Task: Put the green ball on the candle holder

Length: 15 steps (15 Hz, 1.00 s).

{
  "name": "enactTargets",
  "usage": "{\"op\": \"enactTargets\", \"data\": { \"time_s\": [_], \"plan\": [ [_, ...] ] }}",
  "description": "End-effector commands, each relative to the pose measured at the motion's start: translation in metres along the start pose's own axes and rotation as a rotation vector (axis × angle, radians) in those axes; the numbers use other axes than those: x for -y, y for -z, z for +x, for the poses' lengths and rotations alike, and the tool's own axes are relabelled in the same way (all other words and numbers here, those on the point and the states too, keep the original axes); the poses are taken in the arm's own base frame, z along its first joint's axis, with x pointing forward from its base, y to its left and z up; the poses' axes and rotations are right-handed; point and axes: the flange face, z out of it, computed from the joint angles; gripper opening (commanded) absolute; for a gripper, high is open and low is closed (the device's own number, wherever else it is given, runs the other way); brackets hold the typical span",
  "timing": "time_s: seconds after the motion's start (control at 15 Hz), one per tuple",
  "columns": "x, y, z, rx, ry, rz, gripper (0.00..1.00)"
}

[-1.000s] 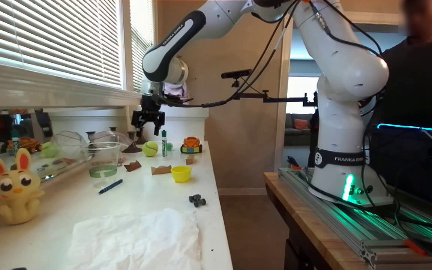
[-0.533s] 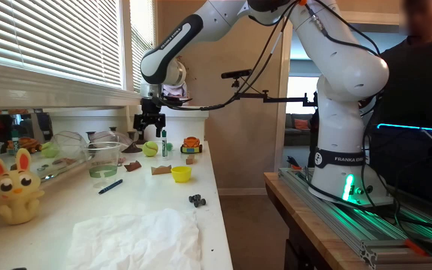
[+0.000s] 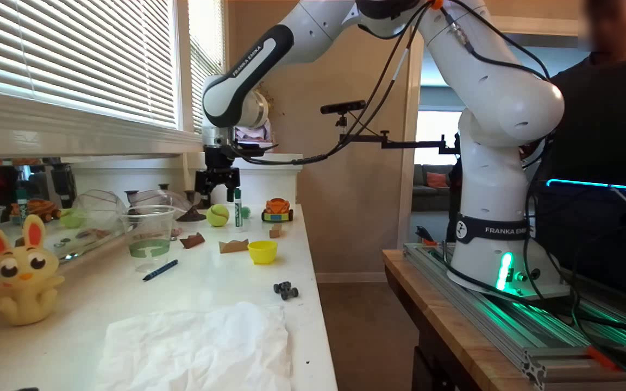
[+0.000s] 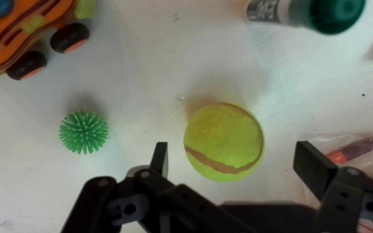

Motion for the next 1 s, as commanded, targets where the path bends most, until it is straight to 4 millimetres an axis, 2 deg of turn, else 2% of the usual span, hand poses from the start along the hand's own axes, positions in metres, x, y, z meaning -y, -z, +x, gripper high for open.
{"op": "enactTargets", "data": {
  "time_s": [0.0, 0.87, 0.93],
  "plan": [
    [0.002, -0.006, 0.004, -0.004, 0.038, -0.037, 1.00],
    [0.004, -0.020, 0.008, -0.049, 0.051, -0.041, 1.00],
    [0.005, -0.020, 0.008, -0.049, 0.054, -0.041, 0.75]
  ]
}}
